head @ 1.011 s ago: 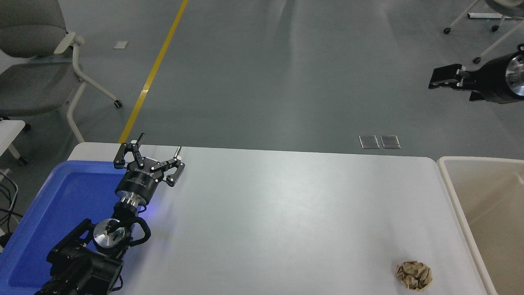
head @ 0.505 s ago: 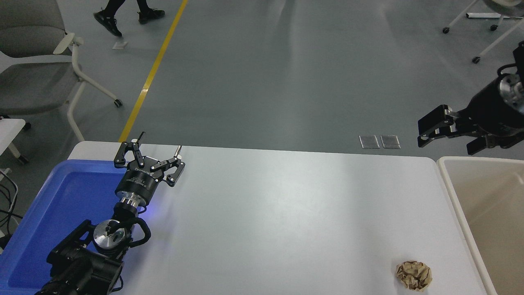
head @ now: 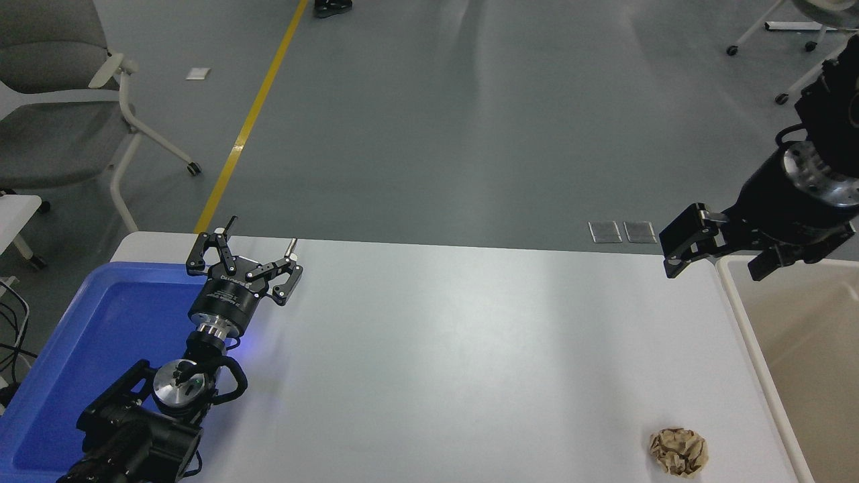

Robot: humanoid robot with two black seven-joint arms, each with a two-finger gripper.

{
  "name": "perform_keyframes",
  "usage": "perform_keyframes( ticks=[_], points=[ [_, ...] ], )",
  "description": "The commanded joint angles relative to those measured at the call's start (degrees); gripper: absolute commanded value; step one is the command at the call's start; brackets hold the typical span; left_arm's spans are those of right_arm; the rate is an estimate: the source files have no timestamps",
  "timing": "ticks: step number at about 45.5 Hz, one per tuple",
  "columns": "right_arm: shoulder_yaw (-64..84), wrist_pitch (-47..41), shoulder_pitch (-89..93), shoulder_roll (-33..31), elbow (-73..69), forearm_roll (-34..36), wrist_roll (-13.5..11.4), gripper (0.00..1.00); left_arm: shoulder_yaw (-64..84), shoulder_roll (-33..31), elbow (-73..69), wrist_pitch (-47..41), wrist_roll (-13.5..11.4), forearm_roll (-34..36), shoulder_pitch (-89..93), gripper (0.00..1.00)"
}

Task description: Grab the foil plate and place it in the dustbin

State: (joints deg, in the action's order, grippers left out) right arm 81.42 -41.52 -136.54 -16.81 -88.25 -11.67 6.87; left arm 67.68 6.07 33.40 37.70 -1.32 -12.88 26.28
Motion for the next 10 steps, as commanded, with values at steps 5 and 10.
perform_keyframes(
  ticks=[5,10],
  points=[
    [-0.6,-0.2,0.8,2.2,-0.2,-0.1,0.0,1.00,0.0,0.0,0.0,0.0,0.0,0.0,0.0,0.99],
    [-0.7,-0.2,0.8,2.1,-0.2,0.0,0.0,1.00,0.0,0.0,0.0,0.0,0.0,0.0,0.0,0.99]
  ],
)
